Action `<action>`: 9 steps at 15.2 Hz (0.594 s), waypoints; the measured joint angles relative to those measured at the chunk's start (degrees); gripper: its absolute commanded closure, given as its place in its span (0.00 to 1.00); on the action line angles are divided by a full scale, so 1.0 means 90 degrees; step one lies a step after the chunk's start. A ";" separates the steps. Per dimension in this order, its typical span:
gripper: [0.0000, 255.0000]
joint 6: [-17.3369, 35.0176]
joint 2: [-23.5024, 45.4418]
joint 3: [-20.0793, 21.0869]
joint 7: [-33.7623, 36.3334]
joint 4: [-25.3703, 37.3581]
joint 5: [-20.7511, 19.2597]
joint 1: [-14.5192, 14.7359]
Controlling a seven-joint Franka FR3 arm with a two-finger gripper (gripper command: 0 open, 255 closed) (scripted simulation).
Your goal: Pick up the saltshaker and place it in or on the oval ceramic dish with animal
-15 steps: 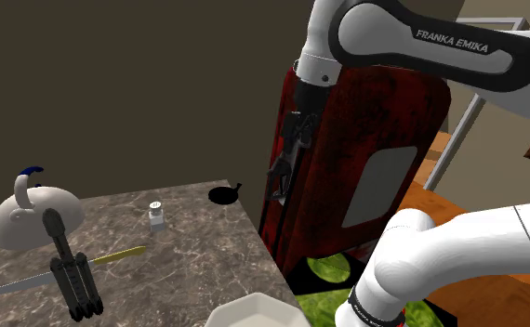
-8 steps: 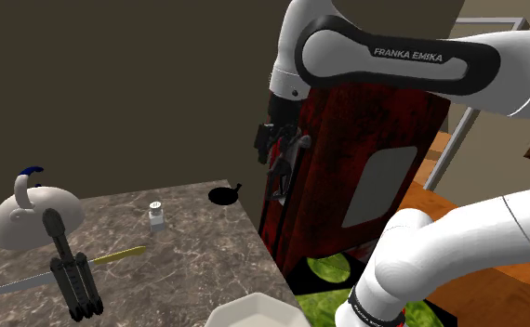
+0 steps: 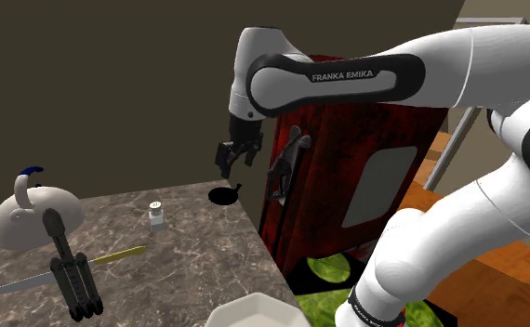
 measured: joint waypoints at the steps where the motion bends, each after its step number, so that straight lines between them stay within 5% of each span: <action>1: 0.00 0.0162 0.0180 0.0065 0.0066 0.0028 -0.0016 0.0002; 9: 0.00 0.1280 0.1947 0.0573 0.0745 0.0748 -0.0442 0.0000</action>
